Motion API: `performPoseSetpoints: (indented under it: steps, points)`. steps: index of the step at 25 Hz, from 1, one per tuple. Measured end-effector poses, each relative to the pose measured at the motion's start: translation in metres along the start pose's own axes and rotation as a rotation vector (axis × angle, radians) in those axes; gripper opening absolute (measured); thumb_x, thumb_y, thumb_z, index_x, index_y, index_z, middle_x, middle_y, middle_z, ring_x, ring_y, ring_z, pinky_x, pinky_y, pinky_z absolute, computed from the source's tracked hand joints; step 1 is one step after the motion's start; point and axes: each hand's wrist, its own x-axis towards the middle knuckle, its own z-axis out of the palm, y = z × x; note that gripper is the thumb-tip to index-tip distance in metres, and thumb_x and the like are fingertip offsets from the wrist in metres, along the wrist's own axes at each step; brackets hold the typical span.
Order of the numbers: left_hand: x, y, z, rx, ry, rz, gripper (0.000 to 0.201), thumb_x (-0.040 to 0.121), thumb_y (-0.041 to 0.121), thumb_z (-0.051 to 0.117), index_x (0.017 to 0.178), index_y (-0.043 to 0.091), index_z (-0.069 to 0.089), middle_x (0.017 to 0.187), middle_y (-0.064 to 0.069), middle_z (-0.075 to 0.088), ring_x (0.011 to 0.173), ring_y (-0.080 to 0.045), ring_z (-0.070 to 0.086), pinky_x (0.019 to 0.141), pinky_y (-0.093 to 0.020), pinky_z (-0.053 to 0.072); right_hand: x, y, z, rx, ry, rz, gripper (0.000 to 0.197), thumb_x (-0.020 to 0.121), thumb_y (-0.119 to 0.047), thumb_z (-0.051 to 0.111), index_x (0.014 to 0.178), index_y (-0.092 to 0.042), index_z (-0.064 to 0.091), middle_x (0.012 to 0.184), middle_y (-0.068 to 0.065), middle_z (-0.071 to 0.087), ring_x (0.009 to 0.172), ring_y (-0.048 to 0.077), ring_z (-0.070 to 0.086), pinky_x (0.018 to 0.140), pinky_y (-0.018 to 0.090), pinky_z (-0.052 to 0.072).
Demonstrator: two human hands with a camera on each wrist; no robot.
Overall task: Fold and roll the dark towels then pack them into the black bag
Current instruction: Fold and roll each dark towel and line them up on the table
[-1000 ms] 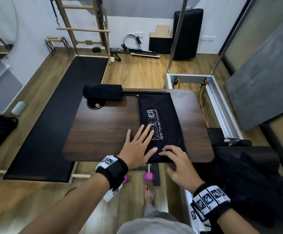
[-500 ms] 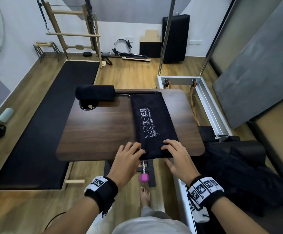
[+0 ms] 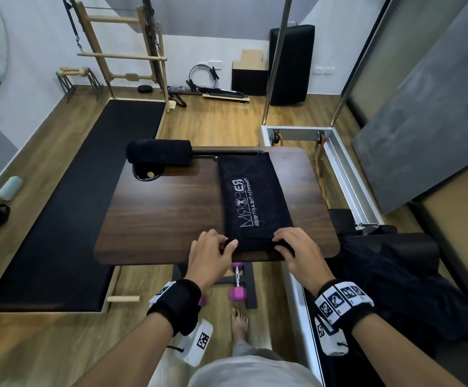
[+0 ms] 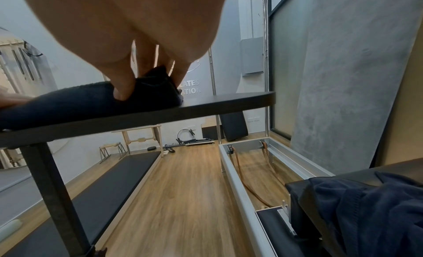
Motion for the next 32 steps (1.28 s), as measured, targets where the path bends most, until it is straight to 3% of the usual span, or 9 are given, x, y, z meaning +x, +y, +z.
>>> performPoseSetpoints:
  steps: [8,11,14,17,19,22,25,28,32]
  points:
    - [0.002,0.013,-0.003,-0.035,0.024,-0.056,0.018,0.103,0.047,0.057,0.097,0.03,0.054,0.094,0.013,0.05,0.1,-0.018,0.056,0.088,-0.037,0.039,0.037,0.005,-0.009,0.063,-0.091,0.233,0.018,0.084,-0.002,0.081,0.086,-0.02,0.079,0.086,-0.005,0.073,0.086,0.013,0.065,0.082,0.033,0.053]
    - [-0.003,0.011,-0.004,-0.073,0.189,0.185,0.024,0.097,0.022,0.07,0.114,0.031,0.055,0.111,0.009,0.047,0.094,-0.017,0.057,0.082,-0.036,0.047,0.058,0.007,-0.021,0.084,-0.159,0.328,0.017,0.08,-0.007,0.086,0.075,-0.021,0.078,0.071,-0.004,0.074,0.074,0.01,0.069,0.075,0.032,0.058]
    - [-0.003,0.008,-0.001,0.242,0.232,0.492,0.024,0.088,0.002,0.074,0.101,0.023,0.072,0.109,0.005,0.058,0.096,-0.021,0.055,0.075,-0.036,0.044,0.073,0.004,-0.026,-0.009,-0.278,0.382,0.012,0.08,-0.015,0.088,0.073,-0.02,0.08,0.073,-0.001,0.075,0.077,0.015,0.071,0.079,0.036,0.06]
    - [-0.009,0.009,0.002,0.304,0.231,0.547,0.01,0.094,0.023,0.067,0.101,0.022,0.073,0.107,0.008,0.062,0.097,-0.02,0.059,0.078,-0.035,0.043,0.08,0.001,-0.028,-0.087,-0.333,0.417,0.011,0.081,-0.02,0.088,0.073,-0.021,0.08,0.075,-0.002,0.075,0.083,0.019,0.07,0.083,0.035,0.058]
    - [-0.01,0.009,0.004,0.306,0.209,0.499,0.024,0.094,0.045,0.067,0.104,0.023,0.069,0.109,0.011,0.063,0.1,-0.016,0.057,0.081,-0.036,0.044,0.08,-0.002,-0.028,-0.11,-0.323,0.415,0.01,0.083,-0.022,0.086,0.076,-0.022,0.08,0.078,-0.003,0.075,0.087,0.02,0.07,0.085,0.035,0.057]
    - [-0.003,0.012,0.0,0.299,0.158,0.404,0.024,0.092,0.042,0.075,0.107,0.025,0.068,0.112,0.011,0.064,0.103,-0.018,0.059,0.083,-0.036,0.043,0.073,-0.007,-0.028,-0.115,-0.289,0.4,0.01,0.088,-0.025,0.081,0.079,-0.024,0.076,0.079,-0.007,0.071,0.086,0.02,0.068,0.082,0.038,0.057]
    - [0.008,0.016,-0.007,0.253,0.141,0.332,0.016,0.095,0.036,0.074,0.105,0.024,0.073,0.109,0.011,0.067,0.105,-0.018,0.057,0.086,-0.036,0.037,0.063,-0.005,-0.031,-0.147,-0.04,0.289,0.009,0.092,-0.023,0.076,0.084,-0.022,0.072,0.082,-0.007,0.065,0.083,0.02,0.065,0.076,0.037,0.054]
    - [0.024,0.022,-0.013,0.312,0.088,0.267,0.017,0.101,0.04,0.064,0.11,0.03,0.074,0.112,0.014,0.067,0.11,-0.014,0.052,0.091,-0.036,0.033,0.049,-0.007,-0.027,-0.184,0.275,-0.043,0.005,0.099,-0.008,0.064,0.097,-0.01,0.068,0.098,0.002,0.062,0.09,0.022,0.06,0.08,0.035,0.051]
    - [0.039,0.026,-0.017,0.391,0.021,0.222,0.019,0.104,0.037,0.057,0.115,0.032,0.072,0.116,0.014,0.067,0.113,-0.013,0.05,0.093,-0.036,0.031,0.031,-0.013,0.0,-0.24,0.136,-0.318,0.015,0.1,-0.017,0.066,0.109,-0.006,0.071,0.113,0.006,0.066,0.105,0.024,0.062,0.093,0.038,0.051]
